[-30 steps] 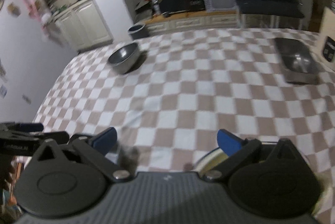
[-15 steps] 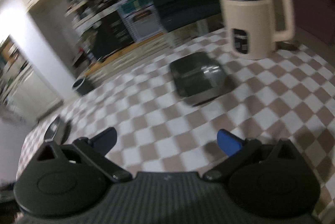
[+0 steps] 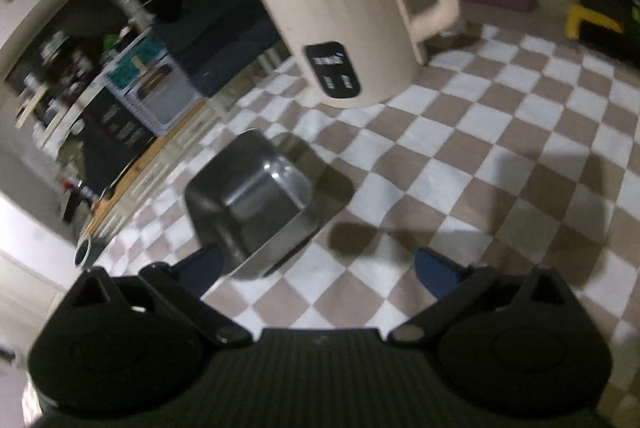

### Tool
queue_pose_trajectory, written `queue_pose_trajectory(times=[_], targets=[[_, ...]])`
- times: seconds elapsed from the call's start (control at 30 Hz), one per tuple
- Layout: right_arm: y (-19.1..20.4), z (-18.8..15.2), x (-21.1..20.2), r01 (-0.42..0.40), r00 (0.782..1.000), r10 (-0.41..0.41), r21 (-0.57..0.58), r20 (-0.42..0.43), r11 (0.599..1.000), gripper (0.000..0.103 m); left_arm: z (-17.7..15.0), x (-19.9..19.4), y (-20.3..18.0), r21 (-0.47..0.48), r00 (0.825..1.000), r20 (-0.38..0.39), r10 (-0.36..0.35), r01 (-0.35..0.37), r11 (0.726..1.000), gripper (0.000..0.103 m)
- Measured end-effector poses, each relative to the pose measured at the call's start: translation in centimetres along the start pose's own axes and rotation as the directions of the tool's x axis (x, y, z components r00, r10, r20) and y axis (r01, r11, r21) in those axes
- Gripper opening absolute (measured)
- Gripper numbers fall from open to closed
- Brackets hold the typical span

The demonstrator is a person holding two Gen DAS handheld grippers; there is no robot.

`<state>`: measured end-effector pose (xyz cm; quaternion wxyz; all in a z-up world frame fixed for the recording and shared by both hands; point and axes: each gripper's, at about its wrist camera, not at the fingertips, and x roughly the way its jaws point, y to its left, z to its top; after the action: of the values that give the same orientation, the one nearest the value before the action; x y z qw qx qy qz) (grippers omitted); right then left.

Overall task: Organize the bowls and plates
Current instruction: 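Move both tools to the second steel pan beside the cream kettle, then grip the rim of the second steel pan with both tools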

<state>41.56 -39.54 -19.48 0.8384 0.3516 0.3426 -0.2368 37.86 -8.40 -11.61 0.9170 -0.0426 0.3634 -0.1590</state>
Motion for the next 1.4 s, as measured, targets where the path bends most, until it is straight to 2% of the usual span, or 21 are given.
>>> queue_pose_trajectory(times=[0.23,0.5,0.67,0.8,0.87,0.97,1.23,1.37,1.4], targets=[[1.1,-0.3,2.6,-0.025,0.999,0.027,0.084,-0.032,0.996,0.079,1.7,2.7,0.2,-0.023,0.999,0.034,-0.017,0.017,1.0,0.103],[2.0,-0.8,3.7,-0.023,0.998,0.027,0.074,-0.051,0.997,0.077,2.5,4.6,-0.2,-0.057,0.999,0.038,-0.039,0.041,0.998,0.103],[2.2,-1.0,3.9,-0.037,0.997,0.04,0.049,-0.071,0.998,0.065,2.1,4.8,0.0,-0.044,0.999,0.027,-0.026,0.028,0.999,0.103],[2.6,-1.0,3.7,-0.063,0.995,0.063,-0.005,-0.078,0.998,0.052,1.9,4.7,0.2,-0.05,1.0,0.022,-0.018,0.019,0.999,0.103],[2.9,-0.8,3.5,-0.079,0.993,0.076,-0.03,-0.086,0.996,0.036,1.9,4.6,0.2,-0.047,1.0,0.024,-0.016,0.017,0.999,0.103],[3.4,-0.5,3.5,-0.075,0.995,0.068,-0.087,-0.079,0.993,0.026,2.0,4.4,0.2,-0.055,0.999,0.033,-0.02,0.022,0.998,0.103],[3.2,0.5,3.4,-0.059,0.997,0.047,-0.212,-0.059,0.976,0.011,2.2,4.5,0.1,-0.06,0.998,0.032,-0.054,0.056,0.997,0.1],[4.1,0.3,3.5,-0.161,0.982,0.116,-0.338,-0.148,0.927,0.008,2.3,4.7,0.6,-0.093,0.998,0.022,-0.062,0.064,0.994,0.092],[4.3,0.2,3.4,-0.183,0.978,0.131,-0.356,-0.165,0.916,0.007,2.3,4.8,0.8,-0.106,0.998,0.015,-0.063,0.064,0.992,0.088]])
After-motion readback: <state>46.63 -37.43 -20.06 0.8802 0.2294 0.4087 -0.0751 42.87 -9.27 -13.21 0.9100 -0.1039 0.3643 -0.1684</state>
